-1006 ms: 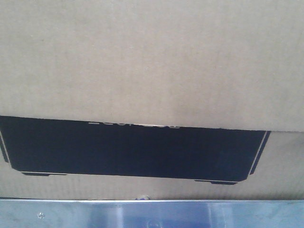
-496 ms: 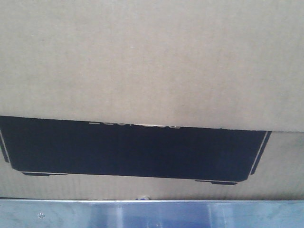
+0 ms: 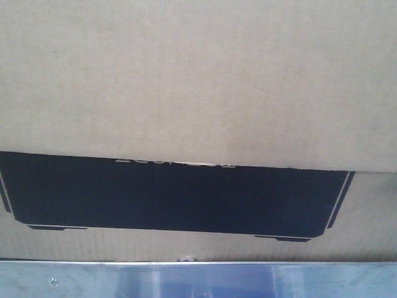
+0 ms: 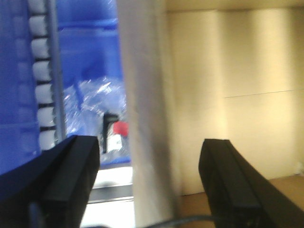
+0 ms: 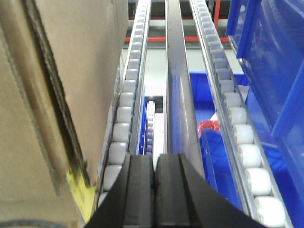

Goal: Grab box from left shelf to table start
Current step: 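Close both grippers on the box's side walls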

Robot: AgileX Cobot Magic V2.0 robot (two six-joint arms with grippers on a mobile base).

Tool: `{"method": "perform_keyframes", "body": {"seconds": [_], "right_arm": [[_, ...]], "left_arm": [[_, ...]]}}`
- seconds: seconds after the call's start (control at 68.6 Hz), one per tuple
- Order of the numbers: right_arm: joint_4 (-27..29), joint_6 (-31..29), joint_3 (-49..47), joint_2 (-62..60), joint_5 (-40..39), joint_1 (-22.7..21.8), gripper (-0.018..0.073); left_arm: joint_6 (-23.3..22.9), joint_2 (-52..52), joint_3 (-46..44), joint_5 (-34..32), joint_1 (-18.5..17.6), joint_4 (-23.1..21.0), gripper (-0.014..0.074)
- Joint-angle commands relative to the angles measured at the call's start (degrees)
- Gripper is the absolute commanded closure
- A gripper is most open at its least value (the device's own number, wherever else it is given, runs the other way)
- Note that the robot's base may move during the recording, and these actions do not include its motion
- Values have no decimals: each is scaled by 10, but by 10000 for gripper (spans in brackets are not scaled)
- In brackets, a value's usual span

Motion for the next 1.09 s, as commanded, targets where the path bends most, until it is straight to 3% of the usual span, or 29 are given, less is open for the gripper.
{"method": "perform_keyframes", "body": {"seconds": [0.0,0.233,0.466,0.554,0.729,0.816,1.079], "right_arm": [[-2,-1,2,-4,-73,-1,501],[13,-1,-15,-4,-104,-1,501],[13,-1,-137,-4,-38,-1,484],[13,-1,-195,2,3,-1,403],[13,-1,-304,66,62,-1,64],[13,-1,-360,120,108,-1,-38],[22,-1,-534,325,246,-1,-34]], "left_arm": [[-8,-1,-20,-27,-4,0,251],[-8,6,-20,-29,-4,0,390],[-8,6,-20,-30,-4,0,503],[-8,6,-20,-30,-4,0,538],[-8,6,-20,-30,-4,0,552],[-8,6,-20,-30,-4,0,552],[-8,6,-20,-30,-4,0,552]]}}
